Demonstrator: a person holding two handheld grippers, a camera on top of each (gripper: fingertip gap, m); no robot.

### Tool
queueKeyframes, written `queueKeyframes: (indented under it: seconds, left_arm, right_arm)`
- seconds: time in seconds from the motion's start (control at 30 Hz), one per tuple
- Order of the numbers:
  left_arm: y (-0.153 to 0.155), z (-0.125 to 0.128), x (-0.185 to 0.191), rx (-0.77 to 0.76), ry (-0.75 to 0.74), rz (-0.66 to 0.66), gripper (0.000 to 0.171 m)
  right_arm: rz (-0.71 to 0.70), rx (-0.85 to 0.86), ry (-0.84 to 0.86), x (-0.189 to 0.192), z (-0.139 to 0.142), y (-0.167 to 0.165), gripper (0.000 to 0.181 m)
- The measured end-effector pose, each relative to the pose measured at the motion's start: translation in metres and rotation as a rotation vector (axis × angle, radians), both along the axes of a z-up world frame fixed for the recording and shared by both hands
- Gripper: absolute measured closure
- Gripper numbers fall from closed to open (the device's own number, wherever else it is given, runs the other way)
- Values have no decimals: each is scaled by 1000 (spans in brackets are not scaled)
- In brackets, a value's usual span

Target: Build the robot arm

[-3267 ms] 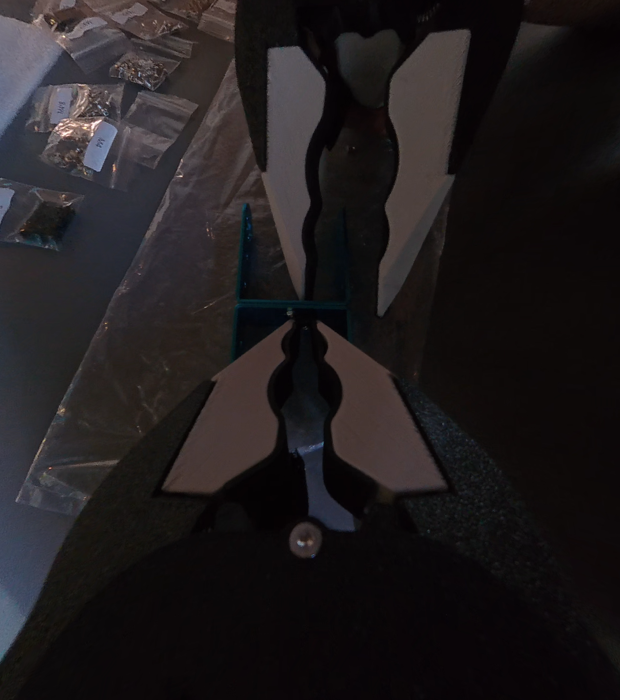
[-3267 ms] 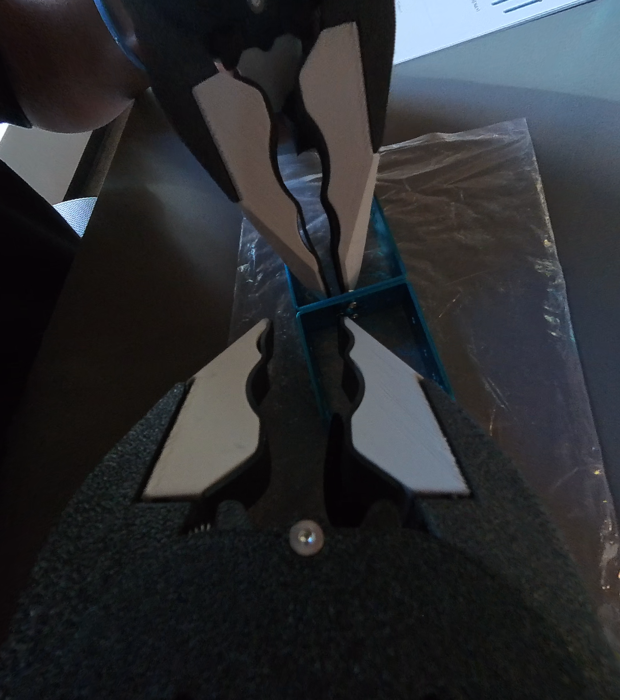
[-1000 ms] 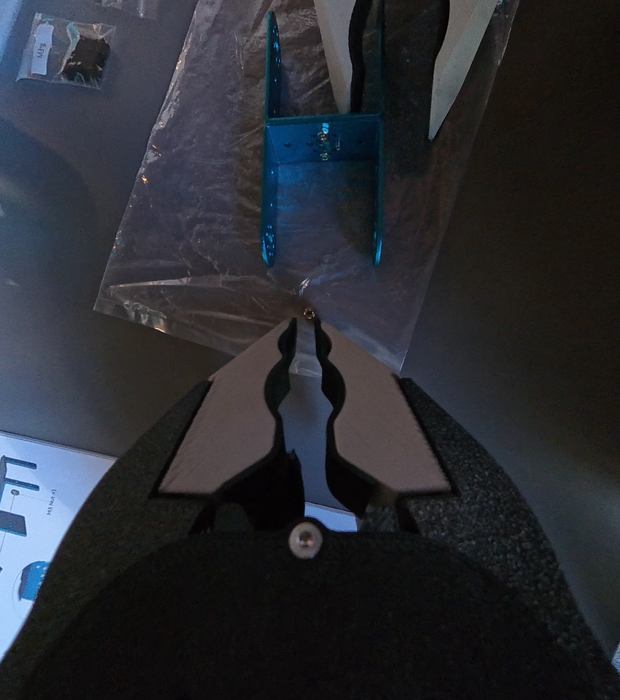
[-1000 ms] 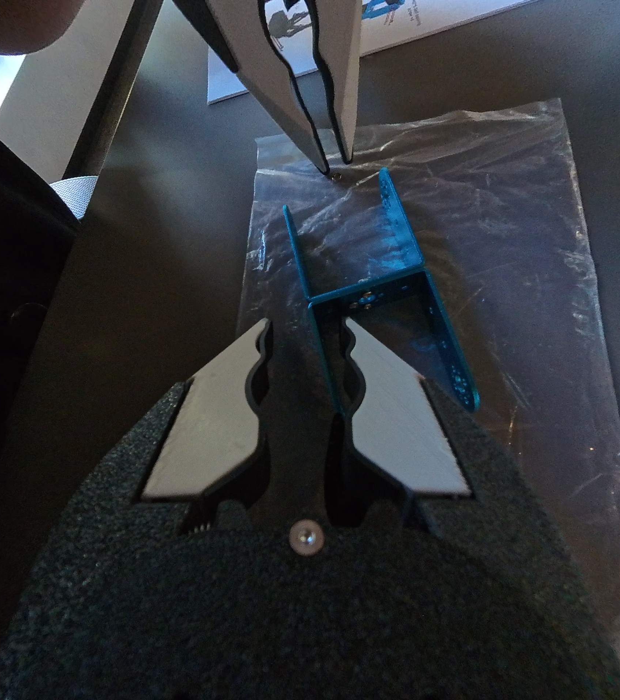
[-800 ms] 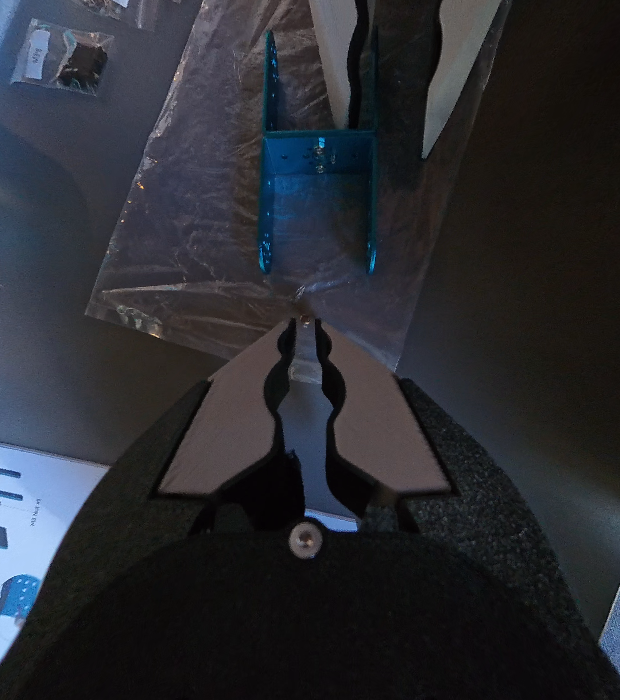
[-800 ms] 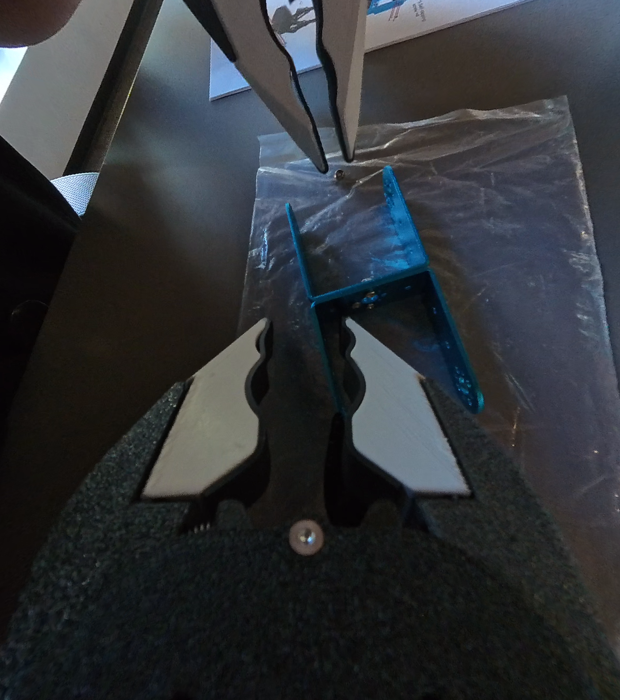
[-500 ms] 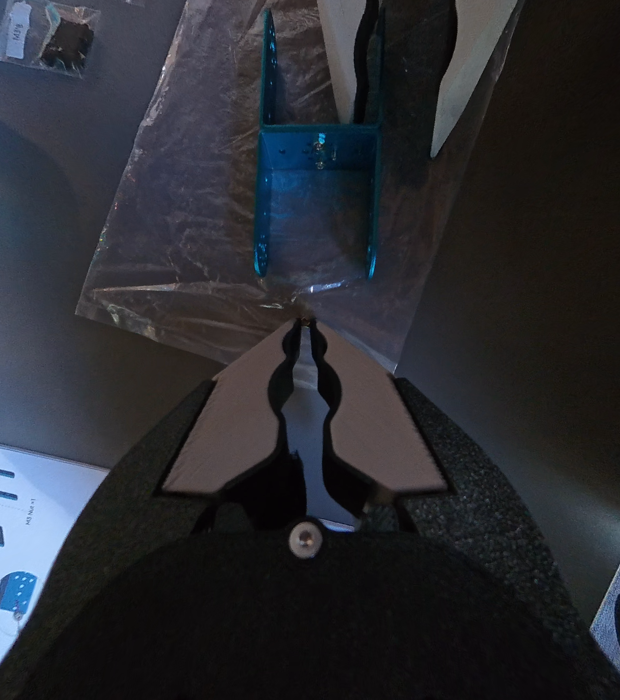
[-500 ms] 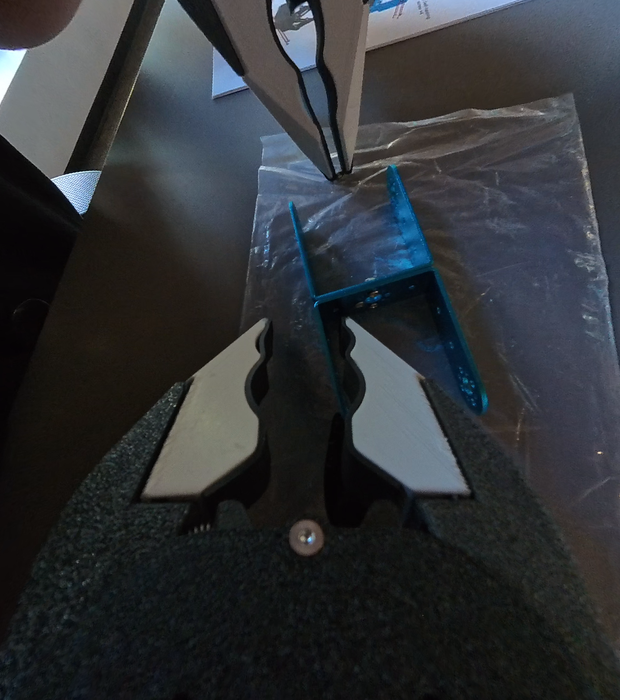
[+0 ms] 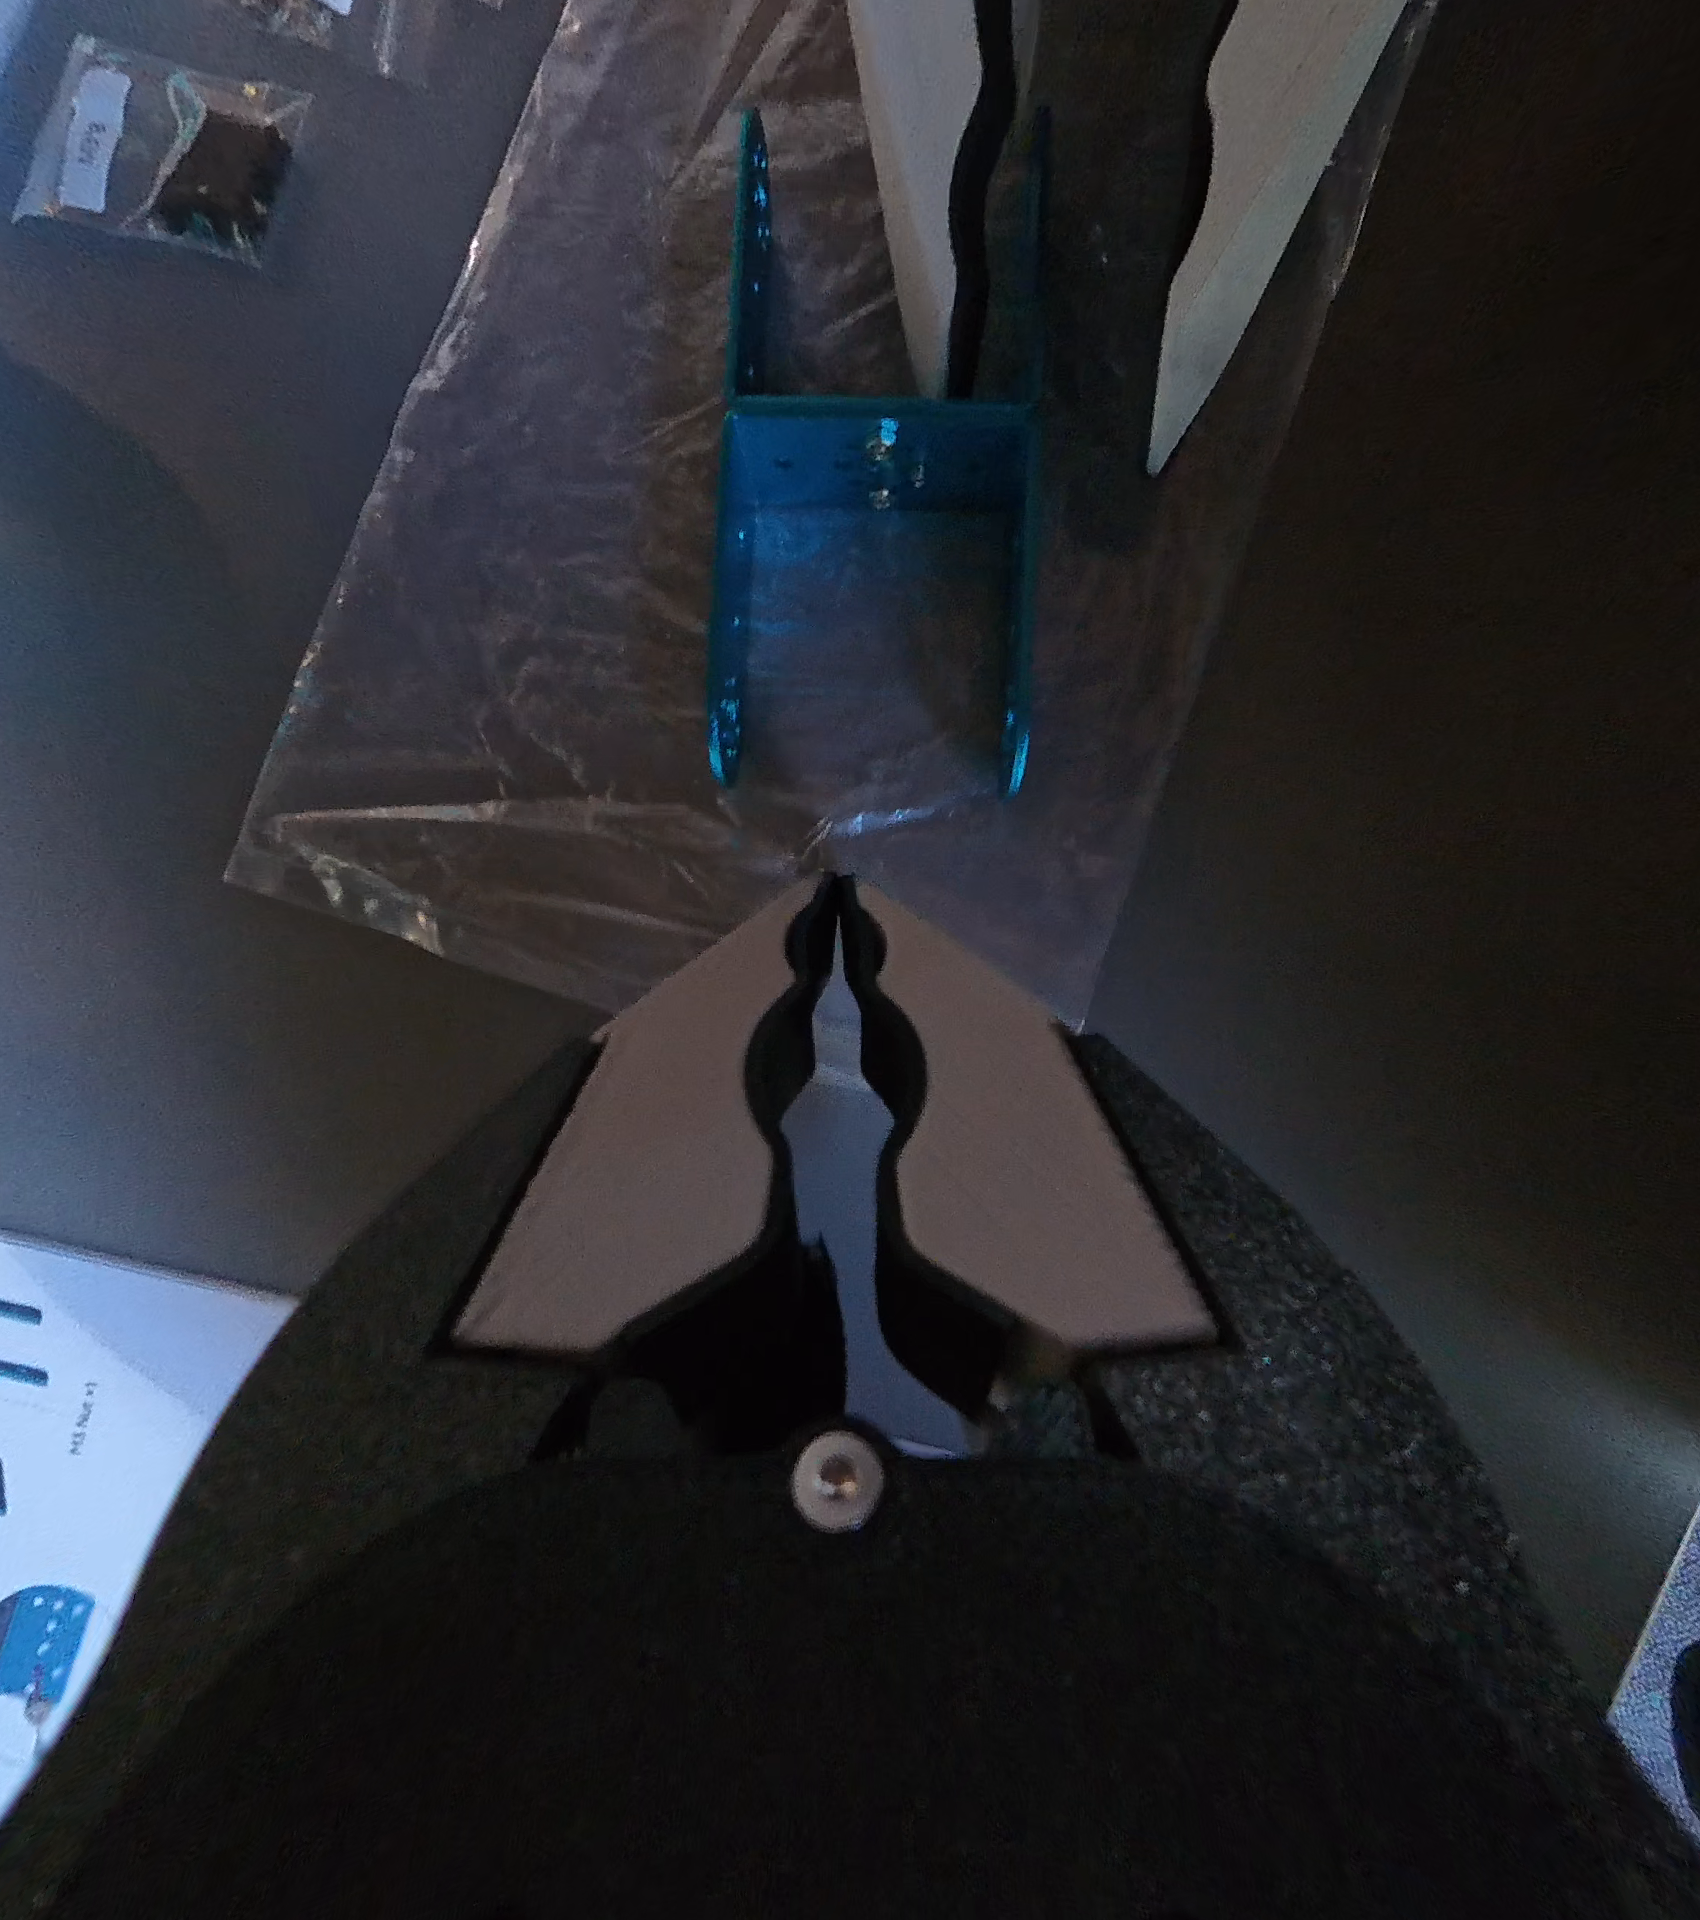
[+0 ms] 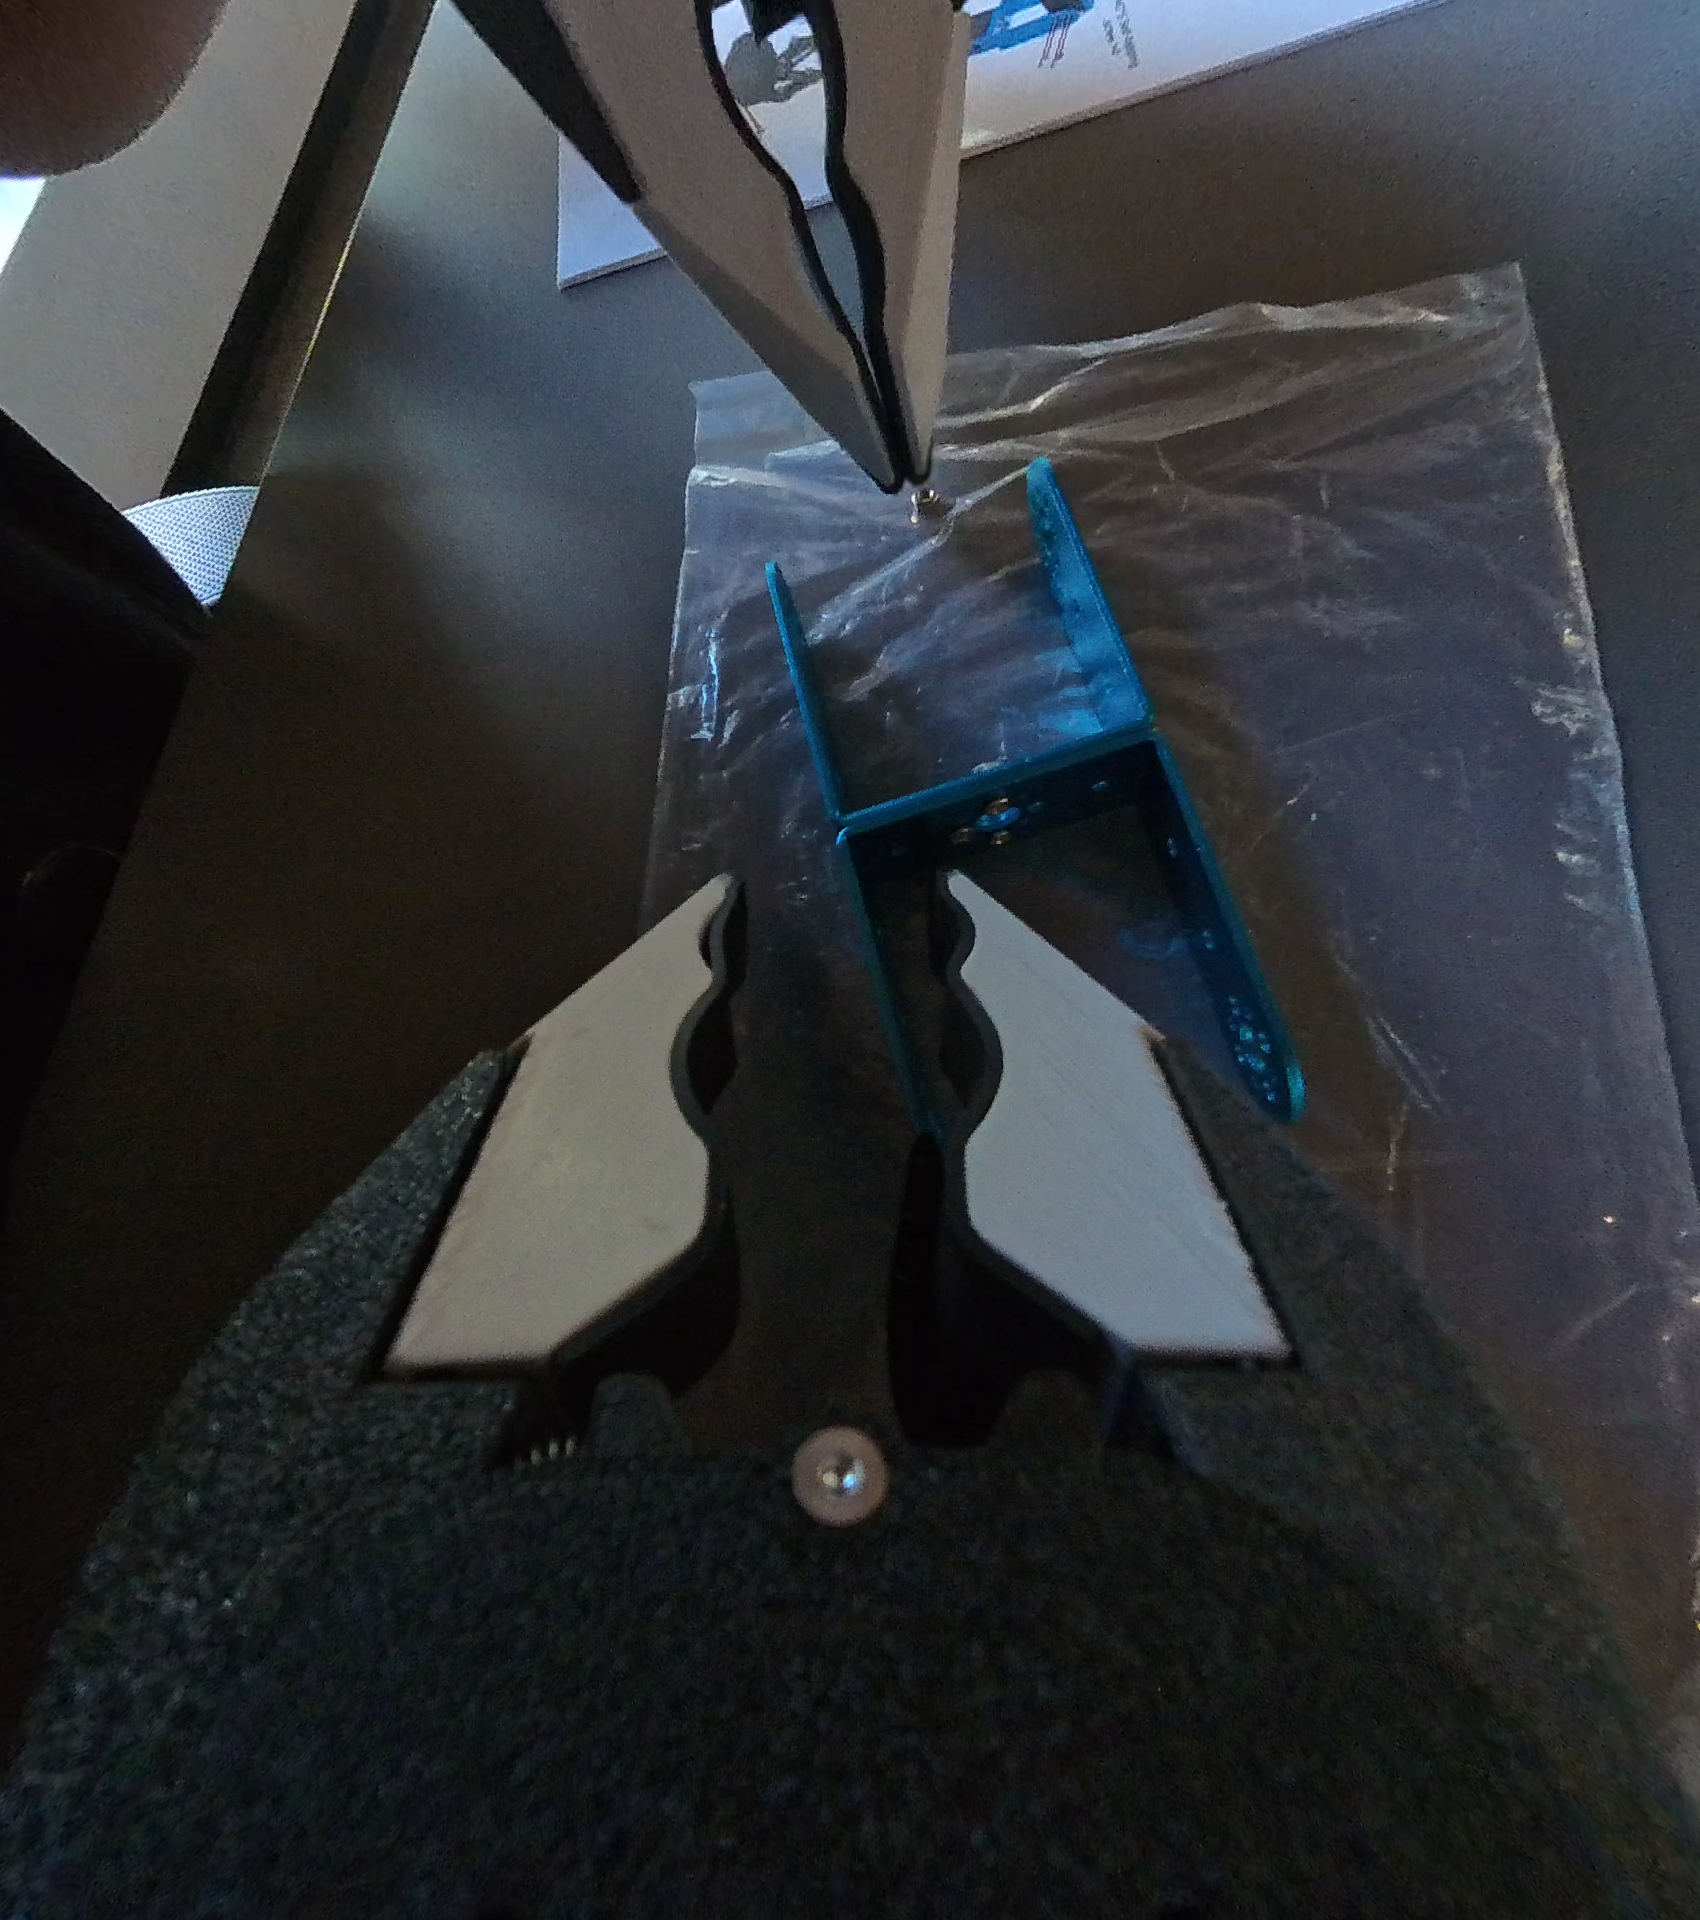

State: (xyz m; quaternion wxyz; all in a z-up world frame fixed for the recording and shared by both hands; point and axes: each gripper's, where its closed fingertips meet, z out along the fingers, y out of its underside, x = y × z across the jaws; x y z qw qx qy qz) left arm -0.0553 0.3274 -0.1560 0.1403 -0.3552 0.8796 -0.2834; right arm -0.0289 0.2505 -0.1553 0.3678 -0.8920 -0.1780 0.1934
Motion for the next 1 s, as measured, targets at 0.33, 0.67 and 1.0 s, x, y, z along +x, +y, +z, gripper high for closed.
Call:
queueKeyframes:
  seconds: [0.33, 0.67, 1.0]
  left_arm:
    - [0, 0, 3, -21, 25, 85, 164]
    - [-1, -7, -1, 59, 77, 38, 170]
    - [2, -6, 3, 133, 118, -37, 158]
  right_arm:
    - [5, 0, 2, -1, 0, 0, 146]
    - [15, -4, 0, -3, -1, -2, 146]
    - [24, -5, 0, -6, -1, -3, 148]
